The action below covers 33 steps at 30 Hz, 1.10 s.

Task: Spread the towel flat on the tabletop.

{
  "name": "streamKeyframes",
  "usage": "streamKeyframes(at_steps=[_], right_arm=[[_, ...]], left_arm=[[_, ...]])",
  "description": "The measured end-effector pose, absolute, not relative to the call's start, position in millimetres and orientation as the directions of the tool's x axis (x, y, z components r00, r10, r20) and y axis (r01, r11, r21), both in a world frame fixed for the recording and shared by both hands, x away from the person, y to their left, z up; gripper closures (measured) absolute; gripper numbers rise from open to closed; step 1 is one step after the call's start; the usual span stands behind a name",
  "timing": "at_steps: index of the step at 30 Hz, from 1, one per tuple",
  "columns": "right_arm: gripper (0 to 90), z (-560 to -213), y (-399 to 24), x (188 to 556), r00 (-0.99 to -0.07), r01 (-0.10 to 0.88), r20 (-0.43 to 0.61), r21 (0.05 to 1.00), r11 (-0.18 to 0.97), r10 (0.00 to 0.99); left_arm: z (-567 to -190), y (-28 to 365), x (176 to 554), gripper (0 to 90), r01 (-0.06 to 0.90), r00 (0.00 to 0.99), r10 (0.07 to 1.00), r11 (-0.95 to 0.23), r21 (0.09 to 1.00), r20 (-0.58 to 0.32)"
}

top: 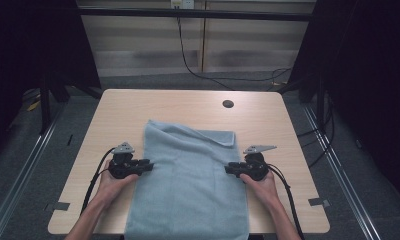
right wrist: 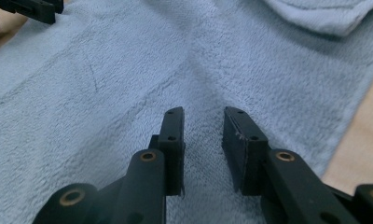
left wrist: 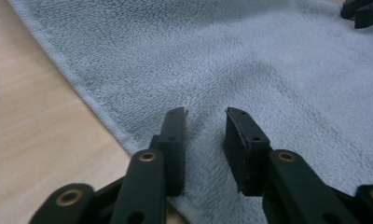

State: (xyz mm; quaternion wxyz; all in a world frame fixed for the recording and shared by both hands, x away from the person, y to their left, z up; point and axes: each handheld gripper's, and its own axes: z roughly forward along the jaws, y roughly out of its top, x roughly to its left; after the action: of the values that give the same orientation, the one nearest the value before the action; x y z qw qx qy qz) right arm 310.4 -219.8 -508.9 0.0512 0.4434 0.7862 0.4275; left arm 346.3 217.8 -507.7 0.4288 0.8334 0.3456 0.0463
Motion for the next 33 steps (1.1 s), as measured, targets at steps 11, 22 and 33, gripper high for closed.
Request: streamKeyframes(at_steps=[11, 22, 33], right_arm=[[69.2, -502.0, -215.1, 256.3, -0.665, 0.638, 0.267, 0.689, 0.344, 0.697], [61.6, -492.6, -230.9, 294.9, -0.612, 0.602, 0.236, 0.758, 0.251, 0.754], [58.1, -508.8, -218.1, 327.7, -0.64, 0.566, 0.154, 0.757, 0.327, 0.753]], left_arm=[[-503.4, 228.5, 282.4, 70.1, 0.503, 0.814, 0.537, -0.462, 0.73, -0.22], [-501.8, 240.3, 305.2, 68.0, 0.549, 0.762, 0.577, -0.337, 0.765, -0.292], [-509.4, 234.0, 307.6, 66.8, 0.55, 0.772, 0.566, -0.368, 0.75, -0.288]])
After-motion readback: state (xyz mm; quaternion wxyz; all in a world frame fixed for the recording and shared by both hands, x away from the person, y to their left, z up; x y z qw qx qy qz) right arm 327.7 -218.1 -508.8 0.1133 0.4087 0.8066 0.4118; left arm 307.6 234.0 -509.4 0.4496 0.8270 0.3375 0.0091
